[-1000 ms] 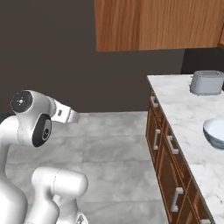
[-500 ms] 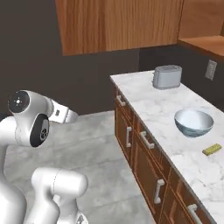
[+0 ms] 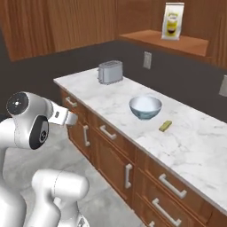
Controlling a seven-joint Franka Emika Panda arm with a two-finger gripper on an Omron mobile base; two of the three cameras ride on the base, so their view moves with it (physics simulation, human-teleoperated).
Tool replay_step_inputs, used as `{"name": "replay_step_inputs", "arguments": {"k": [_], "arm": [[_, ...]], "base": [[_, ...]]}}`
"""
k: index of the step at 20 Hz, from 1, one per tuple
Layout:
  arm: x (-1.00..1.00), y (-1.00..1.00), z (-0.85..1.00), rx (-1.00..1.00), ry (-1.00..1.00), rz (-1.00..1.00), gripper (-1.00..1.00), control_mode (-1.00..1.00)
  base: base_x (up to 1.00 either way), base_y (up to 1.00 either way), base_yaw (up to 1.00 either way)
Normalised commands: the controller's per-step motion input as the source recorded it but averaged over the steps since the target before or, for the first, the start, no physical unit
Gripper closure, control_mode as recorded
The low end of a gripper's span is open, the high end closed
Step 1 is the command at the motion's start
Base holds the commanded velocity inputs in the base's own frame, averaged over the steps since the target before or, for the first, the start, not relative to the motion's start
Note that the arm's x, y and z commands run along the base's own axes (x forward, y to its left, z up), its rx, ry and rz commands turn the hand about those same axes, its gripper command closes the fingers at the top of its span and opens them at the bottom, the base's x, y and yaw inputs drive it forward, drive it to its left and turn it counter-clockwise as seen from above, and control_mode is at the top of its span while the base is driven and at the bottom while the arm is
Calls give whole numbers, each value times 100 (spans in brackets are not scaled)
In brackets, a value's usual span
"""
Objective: Pick the egg and butter from the fridge and place them by the bowl for mixing.
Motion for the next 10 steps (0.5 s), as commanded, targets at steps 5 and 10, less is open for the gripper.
{"name": "replay_step_inputs", "arguments": {"k": [5, 10], "arm": [[0, 0, 0, 0, 0, 0, 100, 100], [0, 0, 0, 0, 0, 0, 100, 100]], "base": [[40, 4, -61], [46, 10, -57]]}}
